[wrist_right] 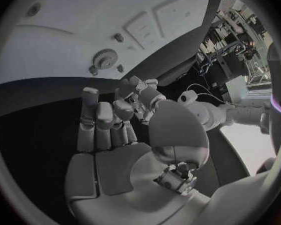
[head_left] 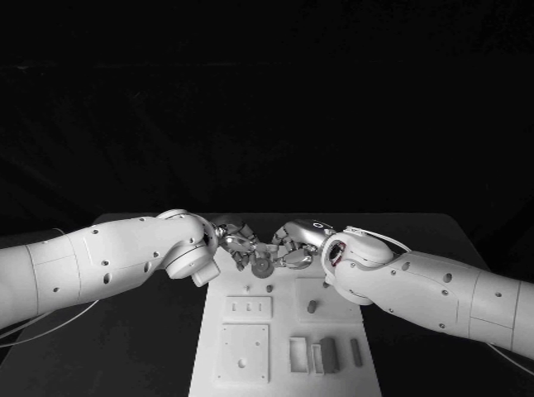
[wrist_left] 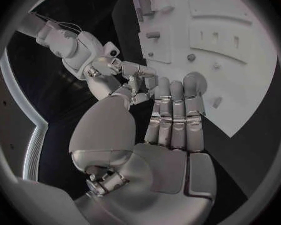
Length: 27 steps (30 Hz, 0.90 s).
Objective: Assemble the parts on the task board
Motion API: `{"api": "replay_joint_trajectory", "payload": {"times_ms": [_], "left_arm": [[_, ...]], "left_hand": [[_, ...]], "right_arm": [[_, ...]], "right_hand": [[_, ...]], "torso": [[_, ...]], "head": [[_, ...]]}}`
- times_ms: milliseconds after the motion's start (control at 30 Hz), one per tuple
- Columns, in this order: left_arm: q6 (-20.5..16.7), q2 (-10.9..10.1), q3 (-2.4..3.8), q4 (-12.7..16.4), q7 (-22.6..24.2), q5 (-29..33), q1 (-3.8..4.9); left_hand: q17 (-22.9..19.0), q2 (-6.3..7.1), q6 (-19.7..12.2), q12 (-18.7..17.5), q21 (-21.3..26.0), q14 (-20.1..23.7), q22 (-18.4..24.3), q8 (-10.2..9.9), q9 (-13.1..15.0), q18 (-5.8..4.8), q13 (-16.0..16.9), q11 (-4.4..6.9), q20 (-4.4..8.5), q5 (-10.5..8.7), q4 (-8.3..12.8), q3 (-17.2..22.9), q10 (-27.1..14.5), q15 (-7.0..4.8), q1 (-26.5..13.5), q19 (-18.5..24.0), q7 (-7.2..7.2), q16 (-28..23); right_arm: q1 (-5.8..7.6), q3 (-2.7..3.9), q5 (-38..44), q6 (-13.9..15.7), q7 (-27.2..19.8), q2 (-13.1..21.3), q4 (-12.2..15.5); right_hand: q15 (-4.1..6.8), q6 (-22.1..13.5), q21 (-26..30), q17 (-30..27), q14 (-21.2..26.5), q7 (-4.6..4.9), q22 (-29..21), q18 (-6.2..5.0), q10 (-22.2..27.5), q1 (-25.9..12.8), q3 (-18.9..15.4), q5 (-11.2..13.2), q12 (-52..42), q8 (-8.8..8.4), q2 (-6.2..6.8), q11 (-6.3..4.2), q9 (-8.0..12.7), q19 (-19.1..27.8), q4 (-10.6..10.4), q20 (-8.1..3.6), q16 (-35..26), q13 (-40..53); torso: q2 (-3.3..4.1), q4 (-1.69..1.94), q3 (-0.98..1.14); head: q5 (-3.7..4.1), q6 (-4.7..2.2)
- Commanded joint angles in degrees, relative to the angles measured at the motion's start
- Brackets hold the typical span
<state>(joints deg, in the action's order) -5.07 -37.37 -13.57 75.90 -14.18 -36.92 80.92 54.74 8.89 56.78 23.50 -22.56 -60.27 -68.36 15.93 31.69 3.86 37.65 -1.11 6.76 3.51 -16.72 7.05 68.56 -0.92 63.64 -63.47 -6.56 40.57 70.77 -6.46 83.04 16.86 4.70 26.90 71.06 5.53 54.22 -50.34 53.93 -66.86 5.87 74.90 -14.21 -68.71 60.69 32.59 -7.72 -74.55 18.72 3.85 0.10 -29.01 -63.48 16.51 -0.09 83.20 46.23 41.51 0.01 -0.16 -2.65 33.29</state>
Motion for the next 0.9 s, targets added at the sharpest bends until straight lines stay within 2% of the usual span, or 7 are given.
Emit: {"api": "replay_joint_trajectory", "payload": {"times_ms": [33, 467, 900], "left_arm": [[2.1, 0.56, 0.01, 0.06, -1.88, -1.24, 0.03], [0.49, 0.87, 0.01, 0.01, -2.95, -1.3, 0.02], [1.24, 1.48, -0.03, -0.28, -3.77, -1.3, 0.01]], "left_hand": [[-0.12, 0.02, 0.48, 0.17, 0.13, 0.13, -0.15, 0.15, 0.07, 1.27, -0.1, 0.23, -0.08, -0.02, 0.05, -0.15, 0.2, -0.11, 0.65, -0.26, -0.08, 0.31], [-0.4, -0.81, 0.96, 0.47, 0.01, -0.13, -0.55, 0.22, 0.16, 1.33, -0.16, 0.45, 0.07, 0.1, 0.01, -0.67, 0.61, -0.3, 0.82, -0.69, 0.13, 0.92], [-0.67, -1.42, 1.21, 0.6, 0.05, -0.15, -0.81, 0.21, 0.21, 1.33, -0.27, 0.54, 0.16, 0.12, 0.09, -1.03, 0.75, -0.39, 1.52, -0.81, 0.23, 1.25]], "right_arm": [[0.0, 0.03, 0.99, -0.1, 0.57, -0.14, 0.41], [0.0, 0.04, 1.28, -0.35, 1.02, -0.14, 1.24], [-0.01, 0.08, 1.79, 0.11, 1.58, -0.14, 2.35]], "right_hand": [[0.42, 0.92, -0.03, -0.1, -0.12, 0.35, 0.79, -0.79, -0.09, -0.47, 0.07, -0.1, 0.29, 0.24, 0.1, -0.33, -0.06, -0.39, -0.22, -0.12, 0.07, 0.05], [0.46, 0.99, -0.03, -0.13, -0.24, 0.31, 0.78, -0.79, -0.16, -0.57, 0.17, -0.09, 0.3, 0.22, 0.14, -0.37, -0.14, -0.52, -0.22, -0.18, 0.07, 0.06], [0.48, 1.02, -0.03, -0.16, -0.3, 0.29, 0.77, -0.79, -0.2, -0.66, 0.24, -0.11, 0.32, 0.21, 0.14, -0.39, -0.18, -0.59, -0.25, -0.2, 0.06, 0.06]], "torso": [[0.03, 0.02, 0.03], [0.04, 0.0, 0.07], [0.1, 0.02, 0.04]], "head": [[-0.04, 0.01], [-0.2, 0.16], [-0.28, 0.27]]}}
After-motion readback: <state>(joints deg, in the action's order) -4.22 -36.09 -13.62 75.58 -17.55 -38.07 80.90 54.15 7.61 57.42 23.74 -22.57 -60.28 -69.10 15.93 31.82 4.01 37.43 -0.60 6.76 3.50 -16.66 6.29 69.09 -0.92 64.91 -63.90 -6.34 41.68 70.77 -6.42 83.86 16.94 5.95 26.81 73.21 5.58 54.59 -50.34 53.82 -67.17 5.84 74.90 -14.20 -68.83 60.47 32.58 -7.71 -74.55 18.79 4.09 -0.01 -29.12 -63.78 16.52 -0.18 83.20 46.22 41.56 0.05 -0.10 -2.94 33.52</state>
